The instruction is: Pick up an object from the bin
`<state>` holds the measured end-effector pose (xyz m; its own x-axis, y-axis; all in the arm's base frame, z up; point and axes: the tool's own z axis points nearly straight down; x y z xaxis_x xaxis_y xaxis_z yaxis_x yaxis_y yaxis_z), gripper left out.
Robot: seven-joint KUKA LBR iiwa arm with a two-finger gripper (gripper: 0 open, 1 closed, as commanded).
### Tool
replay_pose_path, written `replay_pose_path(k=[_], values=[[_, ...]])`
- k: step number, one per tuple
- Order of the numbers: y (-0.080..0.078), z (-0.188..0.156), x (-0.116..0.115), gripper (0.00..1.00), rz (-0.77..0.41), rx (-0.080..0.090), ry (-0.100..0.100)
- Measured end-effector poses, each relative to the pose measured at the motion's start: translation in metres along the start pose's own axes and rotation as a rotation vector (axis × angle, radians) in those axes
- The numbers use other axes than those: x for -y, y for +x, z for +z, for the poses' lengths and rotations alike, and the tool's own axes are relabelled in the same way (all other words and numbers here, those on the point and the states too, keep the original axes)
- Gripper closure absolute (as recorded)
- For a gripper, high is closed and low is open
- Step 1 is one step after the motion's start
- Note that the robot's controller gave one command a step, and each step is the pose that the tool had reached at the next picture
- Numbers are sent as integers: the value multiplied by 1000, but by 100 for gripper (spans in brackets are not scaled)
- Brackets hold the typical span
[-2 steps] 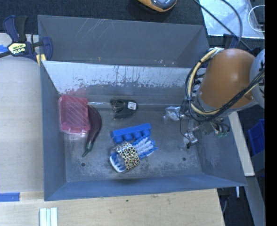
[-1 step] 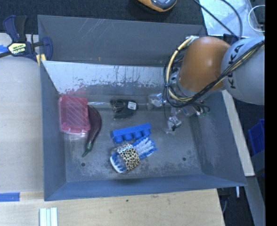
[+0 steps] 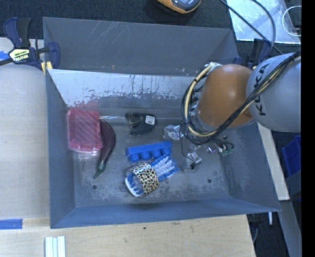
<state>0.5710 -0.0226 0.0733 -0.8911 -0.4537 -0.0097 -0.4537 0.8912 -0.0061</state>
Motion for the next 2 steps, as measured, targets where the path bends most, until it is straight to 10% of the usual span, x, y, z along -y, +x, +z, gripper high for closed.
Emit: replay_pose_path(k=[1,2], values=[[-37,-3,-12,0,-192,15,6],[9,2,-65,100,-60,5,1]])
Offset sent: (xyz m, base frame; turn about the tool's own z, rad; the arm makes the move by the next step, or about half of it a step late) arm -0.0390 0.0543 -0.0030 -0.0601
